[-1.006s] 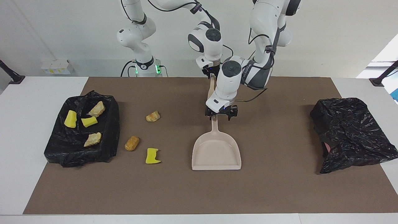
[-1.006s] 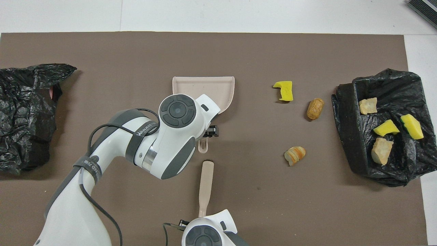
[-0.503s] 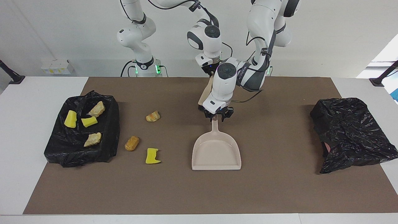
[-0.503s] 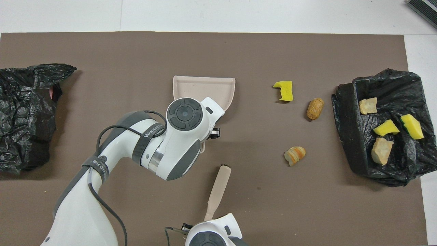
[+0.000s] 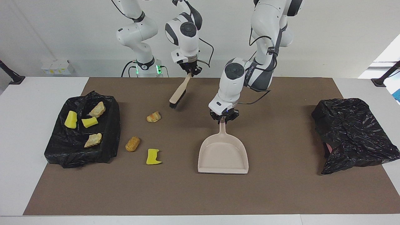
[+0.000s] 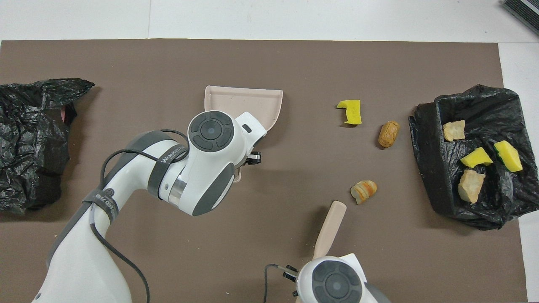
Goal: Sweep and dump trash in bin
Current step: 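Move the dustpan toward the bread with the left gripper while the right gripper brushes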
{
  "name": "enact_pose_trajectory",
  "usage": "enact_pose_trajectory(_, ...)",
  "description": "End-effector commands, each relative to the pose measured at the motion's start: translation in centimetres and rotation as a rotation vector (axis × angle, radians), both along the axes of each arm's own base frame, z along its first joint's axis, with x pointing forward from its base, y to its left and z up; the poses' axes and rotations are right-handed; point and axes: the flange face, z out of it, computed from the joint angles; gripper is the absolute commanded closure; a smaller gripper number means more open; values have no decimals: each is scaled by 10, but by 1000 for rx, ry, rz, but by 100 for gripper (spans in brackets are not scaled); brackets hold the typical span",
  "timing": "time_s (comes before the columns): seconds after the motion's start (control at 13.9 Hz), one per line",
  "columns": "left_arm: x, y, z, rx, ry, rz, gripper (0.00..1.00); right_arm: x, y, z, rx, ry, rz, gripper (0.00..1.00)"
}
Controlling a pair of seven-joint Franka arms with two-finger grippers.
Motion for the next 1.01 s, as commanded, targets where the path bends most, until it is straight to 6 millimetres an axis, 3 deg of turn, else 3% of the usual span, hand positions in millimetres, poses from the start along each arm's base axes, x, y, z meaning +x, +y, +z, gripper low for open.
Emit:
enact_pose_trajectory(0.0,-4,16,23,16,15,-194,100,17,-54,4,-88,10,29,100)
enact_pose_trajectory(0.14,-1,29,26,22,33,-311,100,29,-82,2,-156,16,56,100)
enact_pose_trajectory(0.36,5,51,23,12,58,-647,100,41,-118,-8,-132,58,96,100)
enact_pose_trajectory(0.58,-2,64,18,3,88,-871,100,58,-150,-24,-91,110,132,100)
enact_pose_trajectory(0.72,-6,65,15,-11,88,-1084,100,68,-148,-37,-75,93,138,100)
enact_pose_trajectory(0.93,-24,54,12,-9,84,-1177,100,91,-127,-59,-53,87,157,100)
